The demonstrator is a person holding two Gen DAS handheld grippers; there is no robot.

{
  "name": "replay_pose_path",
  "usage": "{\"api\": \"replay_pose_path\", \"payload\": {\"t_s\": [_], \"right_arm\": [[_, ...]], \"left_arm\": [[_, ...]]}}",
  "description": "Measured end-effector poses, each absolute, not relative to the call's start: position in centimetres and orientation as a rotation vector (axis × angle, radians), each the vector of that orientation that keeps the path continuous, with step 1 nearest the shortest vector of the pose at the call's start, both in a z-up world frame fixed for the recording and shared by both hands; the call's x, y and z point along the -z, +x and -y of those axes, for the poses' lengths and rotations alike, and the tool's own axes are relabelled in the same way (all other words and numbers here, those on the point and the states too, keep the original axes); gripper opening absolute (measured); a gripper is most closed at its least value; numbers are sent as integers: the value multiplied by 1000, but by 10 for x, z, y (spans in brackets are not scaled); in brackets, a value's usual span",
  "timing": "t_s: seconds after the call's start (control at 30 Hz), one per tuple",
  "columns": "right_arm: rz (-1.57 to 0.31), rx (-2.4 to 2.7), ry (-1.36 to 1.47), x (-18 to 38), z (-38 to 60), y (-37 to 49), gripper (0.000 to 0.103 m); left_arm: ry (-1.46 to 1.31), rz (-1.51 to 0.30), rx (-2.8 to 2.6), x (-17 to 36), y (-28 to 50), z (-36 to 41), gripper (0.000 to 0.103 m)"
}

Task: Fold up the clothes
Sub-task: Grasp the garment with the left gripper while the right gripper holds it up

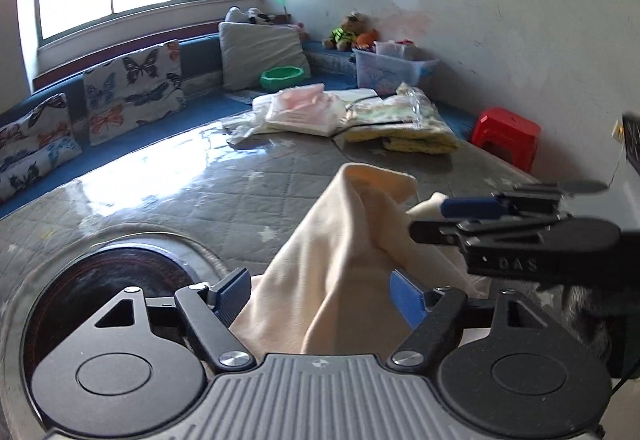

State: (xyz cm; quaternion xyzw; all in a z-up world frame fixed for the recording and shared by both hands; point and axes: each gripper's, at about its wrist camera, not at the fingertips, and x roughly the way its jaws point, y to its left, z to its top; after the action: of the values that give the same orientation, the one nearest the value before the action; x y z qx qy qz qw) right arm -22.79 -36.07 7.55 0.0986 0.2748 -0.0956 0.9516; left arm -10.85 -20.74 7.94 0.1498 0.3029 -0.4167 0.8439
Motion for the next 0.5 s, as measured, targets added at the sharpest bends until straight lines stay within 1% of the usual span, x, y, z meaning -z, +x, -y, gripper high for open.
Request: {"api": "replay_pose_path", "payload": {"t_s": [0.03,0.07,0.1,0.13,0.17,0.2,0.23,0.27,0.37,0.5], "right_arm": [[-564,194,206,-74,364,-224,41],[-574,191,206,-70,366,-214,40],[-581,191,202,-68,366,-210,40],[-588,194,198,-66,367,-205,40],[-595,196,195,-63,369,-200,37],[-603,198,192,-61,370,-195,29],[-615,198,192,-56,369,-191,24],[-621,195,195,-56,367,-191,10],[-609,190,211,-54,366,-194,5],[-544,191,202,-68,360,-221,5]], "left_arm": [[330,-646,884,-74,-108,217,65],[342,-653,887,-65,-110,227,54],[351,-659,883,-59,-110,232,46],[360,-664,871,-56,-108,236,42],[367,-671,857,-52,-105,238,31],[373,-679,842,-49,-102,240,20],[369,-687,831,-46,-99,239,17],[360,-696,822,-45,-96,237,12],[333,-691,800,-46,-93,224,9],[277,-672,782,-57,-98,193,6]]}}
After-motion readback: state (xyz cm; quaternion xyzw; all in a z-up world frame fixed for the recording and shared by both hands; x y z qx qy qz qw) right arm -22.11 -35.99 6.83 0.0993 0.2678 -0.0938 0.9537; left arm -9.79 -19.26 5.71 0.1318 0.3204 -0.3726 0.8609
